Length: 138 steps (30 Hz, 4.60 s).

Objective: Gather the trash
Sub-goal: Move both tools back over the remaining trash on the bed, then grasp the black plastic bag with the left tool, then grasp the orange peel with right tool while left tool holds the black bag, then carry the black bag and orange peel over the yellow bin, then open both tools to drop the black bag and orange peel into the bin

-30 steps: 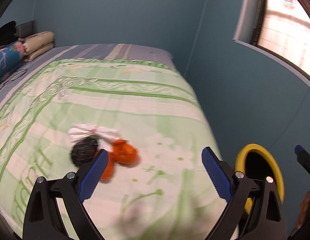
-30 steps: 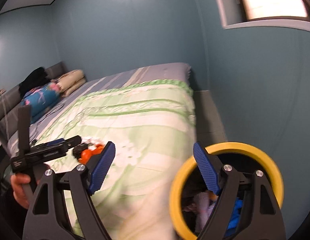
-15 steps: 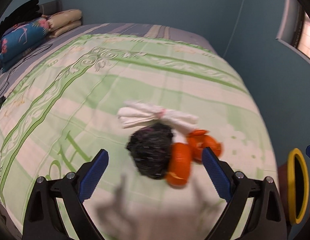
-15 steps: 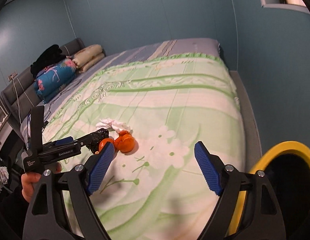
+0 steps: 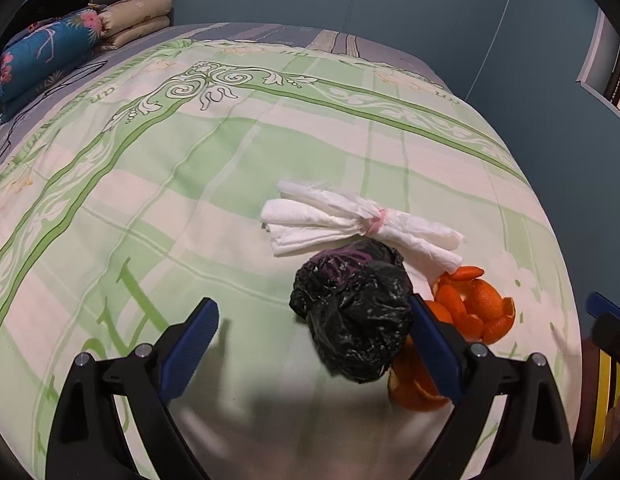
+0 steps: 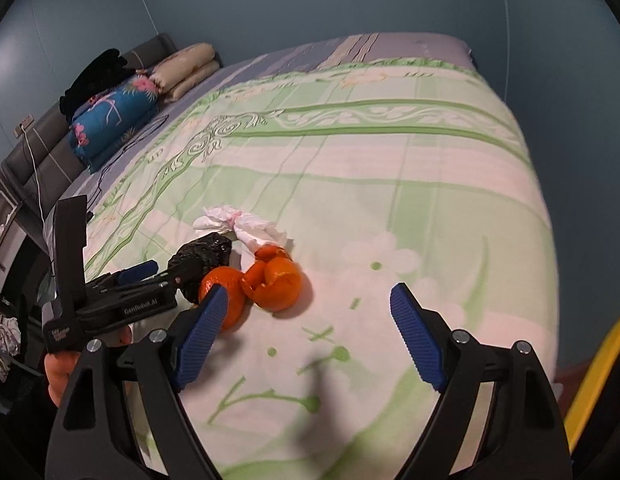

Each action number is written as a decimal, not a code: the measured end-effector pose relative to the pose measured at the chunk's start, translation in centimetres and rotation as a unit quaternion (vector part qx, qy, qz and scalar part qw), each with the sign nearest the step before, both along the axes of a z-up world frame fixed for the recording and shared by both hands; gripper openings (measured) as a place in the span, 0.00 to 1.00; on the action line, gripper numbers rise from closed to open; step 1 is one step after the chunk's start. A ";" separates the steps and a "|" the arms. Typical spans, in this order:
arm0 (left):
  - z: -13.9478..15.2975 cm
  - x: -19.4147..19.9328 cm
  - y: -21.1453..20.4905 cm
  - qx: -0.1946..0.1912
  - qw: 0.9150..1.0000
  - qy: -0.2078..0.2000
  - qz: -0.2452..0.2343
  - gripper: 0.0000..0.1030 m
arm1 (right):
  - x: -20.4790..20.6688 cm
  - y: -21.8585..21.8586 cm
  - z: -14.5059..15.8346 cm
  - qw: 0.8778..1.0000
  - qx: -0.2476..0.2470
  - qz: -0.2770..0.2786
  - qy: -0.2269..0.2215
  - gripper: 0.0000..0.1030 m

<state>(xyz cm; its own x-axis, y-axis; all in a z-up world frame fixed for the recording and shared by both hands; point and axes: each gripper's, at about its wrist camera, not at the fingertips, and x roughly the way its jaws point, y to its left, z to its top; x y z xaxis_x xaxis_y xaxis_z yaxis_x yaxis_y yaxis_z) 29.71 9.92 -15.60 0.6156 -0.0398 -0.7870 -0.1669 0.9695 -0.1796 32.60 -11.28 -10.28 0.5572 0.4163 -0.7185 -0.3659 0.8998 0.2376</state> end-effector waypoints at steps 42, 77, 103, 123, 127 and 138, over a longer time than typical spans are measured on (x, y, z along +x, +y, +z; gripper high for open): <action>1.2 -3.0 7.1 0.012 0.998 0.001 0.066 0.28 | 1.9 3.2 -2.9 0.997 -0.061 0.021 0.044 0.29; 21.5 -20.6 -17.6 0.024 0.943 -0.255 -0.213 0.28 | -19.0 -22.3 12.5 0.973 0.055 -0.159 -0.159 0.29; 18.9 -18.2 -30.9 0.002 0.914 -0.220 -0.341 0.28 | -20.8 -30.6 9.7 0.956 0.073 -0.244 -0.146 0.29; 13.1 -12.6 -37.3 -0.011 0.920 -0.149 -0.363 0.28 | -18.2 -34.0 6.0 0.951 0.086 -0.281 -0.099 0.29; 11.2 -11.4 -38.0 -0.018 0.924 -0.121 -0.363 0.29 | -17.4 -34.4 5.0 0.952 0.093 -0.281 -0.080 0.30; 8.8 -9.7 -37.7 -0.038 0.932 -0.093 -0.348 0.64 | -16.8 -35.2 4.3 0.946 0.073 -0.306 -0.080 0.47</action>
